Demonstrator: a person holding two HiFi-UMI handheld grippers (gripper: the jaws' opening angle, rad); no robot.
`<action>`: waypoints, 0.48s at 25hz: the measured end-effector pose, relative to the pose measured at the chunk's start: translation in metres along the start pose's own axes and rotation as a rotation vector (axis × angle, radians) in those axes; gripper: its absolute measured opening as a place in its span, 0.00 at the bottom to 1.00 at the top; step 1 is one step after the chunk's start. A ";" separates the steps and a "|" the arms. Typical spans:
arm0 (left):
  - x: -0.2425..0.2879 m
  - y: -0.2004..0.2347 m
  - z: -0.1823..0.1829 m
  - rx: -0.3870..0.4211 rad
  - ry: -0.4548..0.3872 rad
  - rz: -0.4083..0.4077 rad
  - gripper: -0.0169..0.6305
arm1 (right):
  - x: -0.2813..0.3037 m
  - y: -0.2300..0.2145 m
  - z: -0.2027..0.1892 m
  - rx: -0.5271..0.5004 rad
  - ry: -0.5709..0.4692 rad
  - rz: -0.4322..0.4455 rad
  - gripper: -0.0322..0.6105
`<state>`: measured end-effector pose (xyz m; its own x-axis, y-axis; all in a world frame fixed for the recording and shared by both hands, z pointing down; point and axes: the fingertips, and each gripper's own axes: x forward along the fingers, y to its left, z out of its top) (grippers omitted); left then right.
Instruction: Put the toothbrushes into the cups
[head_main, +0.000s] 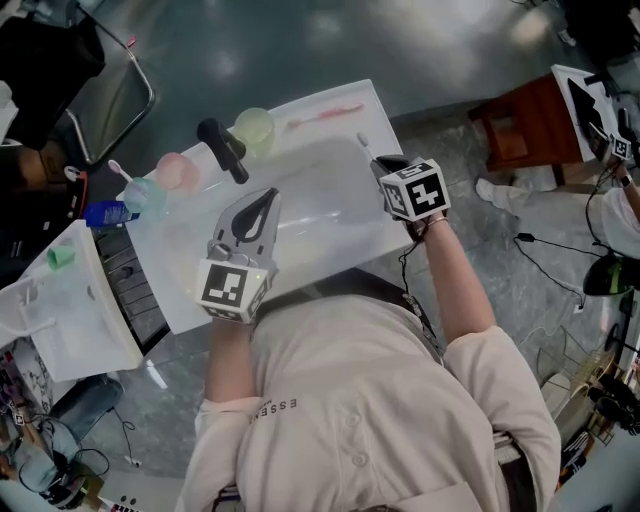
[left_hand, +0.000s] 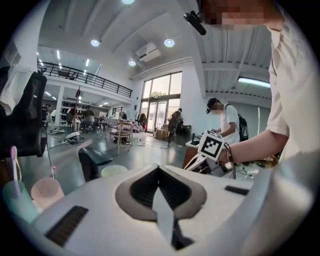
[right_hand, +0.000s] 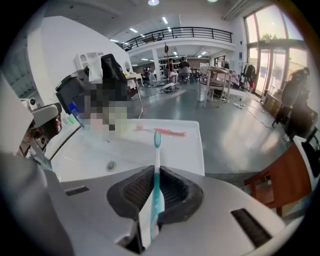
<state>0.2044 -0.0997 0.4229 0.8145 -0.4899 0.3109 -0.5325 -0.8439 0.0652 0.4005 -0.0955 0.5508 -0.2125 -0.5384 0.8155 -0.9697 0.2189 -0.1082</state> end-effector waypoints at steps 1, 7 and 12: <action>-0.005 0.002 0.003 0.006 -0.005 0.006 0.03 | -0.004 0.006 0.007 -0.021 -0.011 -0.001 0.12; -0.045 0.024 0.013 0.036 -0.029 0.018 0.03 | -0.023 0.050 0.053 -0.077 -0.090 -0.039 0.12; -0.090 0.053 0.015 0.046 -0.058 0.032 0.03 | -0.037 0.113 0.089 -0.112 -0.193 -0.028 0.12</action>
<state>0.1066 -0.1034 0.3842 0.8101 -0.5271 0.2569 -0.5480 -0.8364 0.0120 0.2882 -0.1237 0.4575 -0.2150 -0.6888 0.6923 -0.9586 0.2845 -0.0146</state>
